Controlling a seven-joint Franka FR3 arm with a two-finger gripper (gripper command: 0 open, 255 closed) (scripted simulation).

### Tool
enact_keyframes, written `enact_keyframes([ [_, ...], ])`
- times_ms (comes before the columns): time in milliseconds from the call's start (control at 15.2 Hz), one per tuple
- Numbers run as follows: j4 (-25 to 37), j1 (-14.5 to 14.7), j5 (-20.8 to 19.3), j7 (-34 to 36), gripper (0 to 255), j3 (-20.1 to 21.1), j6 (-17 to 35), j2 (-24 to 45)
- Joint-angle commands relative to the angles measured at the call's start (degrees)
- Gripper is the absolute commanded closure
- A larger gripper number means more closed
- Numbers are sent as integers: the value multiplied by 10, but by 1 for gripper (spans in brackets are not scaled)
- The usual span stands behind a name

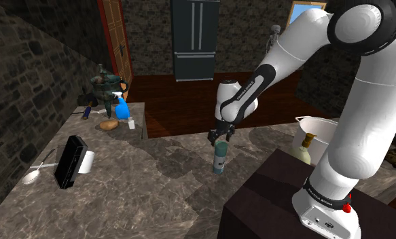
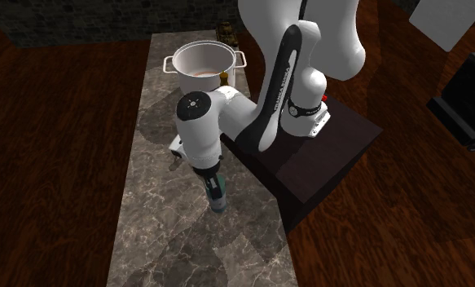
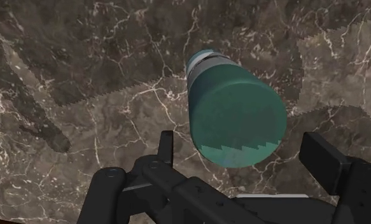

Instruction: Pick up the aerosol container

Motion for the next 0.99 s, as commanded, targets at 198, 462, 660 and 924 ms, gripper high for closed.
enact_keyframes([
  [198, 1, 0, -3, 2, 0, -1, 31, 32],
  [462, 2, 0, -3, 2, 255, -1, 31, 32],
  [660, 2, 0, -3, 2, 255, -1, 30, 32],
  [924, 1, 0, -2, 1, 255, -1, 23, 23],
])
